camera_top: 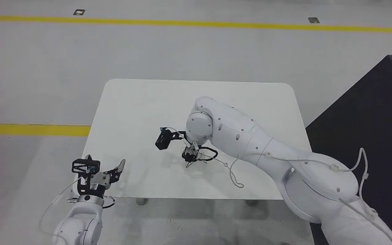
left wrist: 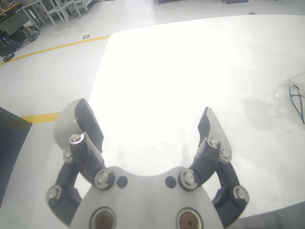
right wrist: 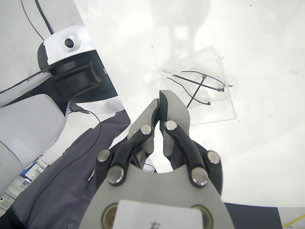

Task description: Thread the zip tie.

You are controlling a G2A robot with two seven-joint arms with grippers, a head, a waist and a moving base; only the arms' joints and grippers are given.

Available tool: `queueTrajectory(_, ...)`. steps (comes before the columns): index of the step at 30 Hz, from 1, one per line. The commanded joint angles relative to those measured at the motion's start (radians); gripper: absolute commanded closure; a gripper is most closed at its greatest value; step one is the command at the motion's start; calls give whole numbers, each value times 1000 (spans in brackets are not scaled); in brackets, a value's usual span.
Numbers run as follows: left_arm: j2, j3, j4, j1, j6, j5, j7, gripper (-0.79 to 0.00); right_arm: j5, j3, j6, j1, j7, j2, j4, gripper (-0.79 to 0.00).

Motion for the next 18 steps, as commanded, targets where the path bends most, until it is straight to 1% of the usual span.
queueTrajectory(1,0,0,0,0,0,0,0,-785,-17,0,6,-13,-21,1,-8,0)
queueTrajectory(6,0,0,0,0,0,0,0,-785,-76,7,38,-7,-10,10,-45,0)
queueTrajectory(10,0,0,0,0,0,0,0,-785,-99,16,32,-8,21,25,-64,0)
queueTrajectory(11,0,0,0,0,0,0,0,-785,-94,21,21,-11,21,30,-67,-46)
queueTrajectory(12,0,0,0,0,0,0,0,-785,-105,20,11,-13,11,34,-72,-114)
queueTrajectory(13,0,0,0,0,0,0,0,-785,-121,13,2,-16,2,38,-80,-145)
queueTrajectory(14,0,0,0,0,0,0,0,-785,-140,6,-7,-20,-7,41,-87,-194)
queueTrajectory(15,0,0,0,0,0,0,0,-785,-159,0,-17,-22,-17,43,-95,-262)
queueTrajectory(16,0,0,0,0,0,0,0,-785,-173,0,-32,-28,-32,45,-98,-299)
queueTrajectory(18,0,0,0,0,0,0,0,-785,-201,0,-52,-38,-52,49,-90,-292)
